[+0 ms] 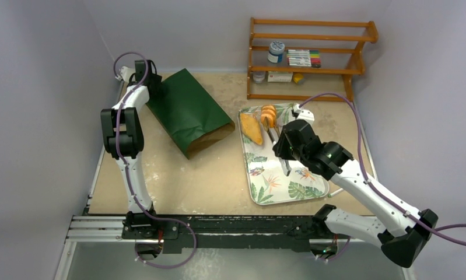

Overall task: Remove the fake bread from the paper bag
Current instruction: Place the fake bread in the container.

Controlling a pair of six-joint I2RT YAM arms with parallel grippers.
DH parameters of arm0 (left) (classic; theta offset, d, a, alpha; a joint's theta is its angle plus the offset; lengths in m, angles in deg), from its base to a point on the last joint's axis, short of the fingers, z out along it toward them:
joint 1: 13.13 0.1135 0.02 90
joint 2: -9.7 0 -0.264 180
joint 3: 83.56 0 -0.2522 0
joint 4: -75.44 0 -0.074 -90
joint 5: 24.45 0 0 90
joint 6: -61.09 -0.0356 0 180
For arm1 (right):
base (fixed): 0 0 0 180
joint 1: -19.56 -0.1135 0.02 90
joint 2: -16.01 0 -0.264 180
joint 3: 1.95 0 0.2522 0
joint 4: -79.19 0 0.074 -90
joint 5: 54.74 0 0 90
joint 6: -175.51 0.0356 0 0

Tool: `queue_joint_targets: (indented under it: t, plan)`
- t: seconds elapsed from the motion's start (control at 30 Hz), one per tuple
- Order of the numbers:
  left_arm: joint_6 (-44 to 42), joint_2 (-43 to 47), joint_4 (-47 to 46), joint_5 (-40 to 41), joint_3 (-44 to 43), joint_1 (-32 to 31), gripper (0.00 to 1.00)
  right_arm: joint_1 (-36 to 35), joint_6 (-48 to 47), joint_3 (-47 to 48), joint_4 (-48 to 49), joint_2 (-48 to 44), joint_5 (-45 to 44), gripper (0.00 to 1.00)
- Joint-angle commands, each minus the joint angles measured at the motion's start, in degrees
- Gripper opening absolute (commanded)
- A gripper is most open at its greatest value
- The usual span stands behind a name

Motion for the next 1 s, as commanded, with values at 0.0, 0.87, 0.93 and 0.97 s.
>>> queue_joint_targets:
  t: [0.0, 0.87, 0.93, 0.97]
  plan:
    - [-1.18, 2.08, 2.36, -0.01, 0.9, 1.04, 0.39, 0.32, 1.13, -4.04, 5.4, -3.06, 3.23, 0.0]
    - [-1.01, -0.11, 2.53, -0.6, -1.72, 1.05, 0.39, 0.32, 15.19, -18.81, 1.34, -7.31, 6.12, 0.3]
    - [-1.0, -0.18, 2.63, -0.62, -1.85, 1.13, 0.39, 0.35, 15.46, -19.12, 1.25, -7.42, 6.38, 0.32]
    - [-0.95, -0.17, 2.63, -0.7, -1.86, 1.13, 0.38, 0.36, 15.64, -19.26, 1.29, -7.49, 6.55, 0.34]
